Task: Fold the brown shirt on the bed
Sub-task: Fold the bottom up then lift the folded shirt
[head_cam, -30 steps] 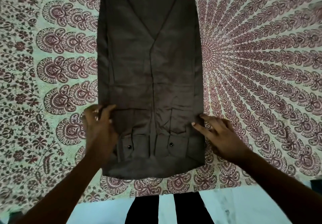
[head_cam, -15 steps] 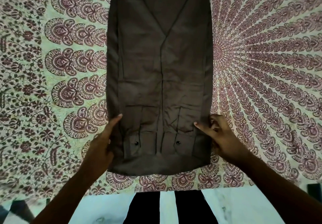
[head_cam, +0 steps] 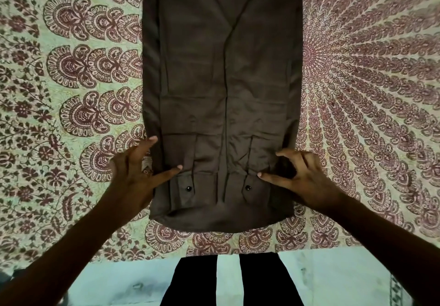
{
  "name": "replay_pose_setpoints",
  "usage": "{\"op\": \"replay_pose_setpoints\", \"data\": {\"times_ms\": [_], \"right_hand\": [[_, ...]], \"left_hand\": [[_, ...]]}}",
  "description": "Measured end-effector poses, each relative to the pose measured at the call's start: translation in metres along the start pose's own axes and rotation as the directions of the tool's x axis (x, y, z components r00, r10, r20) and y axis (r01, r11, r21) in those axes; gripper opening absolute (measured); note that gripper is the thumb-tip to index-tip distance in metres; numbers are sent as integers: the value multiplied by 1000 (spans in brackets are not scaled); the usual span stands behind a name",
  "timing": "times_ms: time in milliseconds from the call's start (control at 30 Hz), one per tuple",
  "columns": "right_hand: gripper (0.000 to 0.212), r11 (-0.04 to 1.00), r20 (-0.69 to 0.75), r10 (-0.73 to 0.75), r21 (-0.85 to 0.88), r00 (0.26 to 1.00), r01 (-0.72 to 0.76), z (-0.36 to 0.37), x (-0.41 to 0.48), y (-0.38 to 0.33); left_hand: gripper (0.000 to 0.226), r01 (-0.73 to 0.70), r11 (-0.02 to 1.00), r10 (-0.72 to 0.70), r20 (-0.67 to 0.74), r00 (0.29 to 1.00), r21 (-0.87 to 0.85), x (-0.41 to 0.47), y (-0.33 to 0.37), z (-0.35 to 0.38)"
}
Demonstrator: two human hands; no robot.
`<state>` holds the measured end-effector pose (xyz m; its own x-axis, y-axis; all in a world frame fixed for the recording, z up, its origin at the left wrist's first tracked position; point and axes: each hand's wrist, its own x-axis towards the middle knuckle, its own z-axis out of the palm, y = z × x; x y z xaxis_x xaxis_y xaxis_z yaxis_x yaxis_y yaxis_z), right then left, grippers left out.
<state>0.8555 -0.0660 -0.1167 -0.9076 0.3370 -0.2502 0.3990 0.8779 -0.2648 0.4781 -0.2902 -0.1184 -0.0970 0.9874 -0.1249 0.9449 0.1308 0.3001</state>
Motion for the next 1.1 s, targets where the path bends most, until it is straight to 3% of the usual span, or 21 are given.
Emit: {"op": "replay_pose_setpoints", "data": {"times_ms": [67, 133, 267, 433, 533, 567, 600, 633, 667, 733, 800, 900, 1000, 1100], "right_hand": [[74, 999, -31, 11, 34, 999, -10, 1, 3, -5], [67, 995, -43, 46, 94, 998, -42, 3, 7, -14], [30, 936, -185, 203, 325, 962, -135, 1, 18, -32], [20, 745, -273, 424, 647, 863, -161, -37, 46, -27], [27, 570, -258, 523, 815, 812, -108, -60, 73, -10], [41, 539, -243, 572, 832, 784, -135, -64, 83, -3], [49, 519, -225, 623, 836, 750, -180, -69, 95, 5], [48, 507, -206, 669, 829, 715, -236, -71, 109, 16], [41, 491, -188, 710, 822, 679, -286, -75, 121, 24], [21, 434, -162, 780, 837, 605, -334, -77, 148, 44], [20, 419, -158, 808, 831, 568, -364, -75, 173, 63], [19, 379, -127, 842, 832, 525, -405, -68, 198, 81], [25, 341, -140, 880, 852, 454, -398, -63, 207, 86], [31, 363, -194, 892, 845, 408, -393, -62, 211, 87]], "left_hand": [[64, -127, 991, 126, 53, 991, 30, 3, -8, 2], [60, -84, 995, 89, 93, 992, -56, 16, -1, -5], [30, -40, 945, 81, 114, 990, -325, 41, 1, -14], [16, -61, 734, 1, -88, 996, -677, 93, -16, -32], [15, 74, 504, -211, -39, 977, -860, 130, -34, -44], [21, 147, 476, -271, 14, 962, -867, 143, -36, -50], [45, 199, 501, -308, 42, 951, -842, 157, -38, -55], [64, 267, 519, -351, 82, 933, -812, 170, -39, -57], [66, 321, 525, -397, 106, 912, -789, 180, -43, -55], [35, 405, 461, -477, 164, 863, -790, 204, -47, -51], [16, 512, 383, -587, 226, 778, -769, 221, -56, -43], [3, 544, 405, -645, 193, 739, -735, 236, -61, -38], [12, 527, 341, -694, 170, 700, -778, 242, -58, -39], [10, 508, 347, -691, 152, 707, -788, 244, -57, -38]]}}
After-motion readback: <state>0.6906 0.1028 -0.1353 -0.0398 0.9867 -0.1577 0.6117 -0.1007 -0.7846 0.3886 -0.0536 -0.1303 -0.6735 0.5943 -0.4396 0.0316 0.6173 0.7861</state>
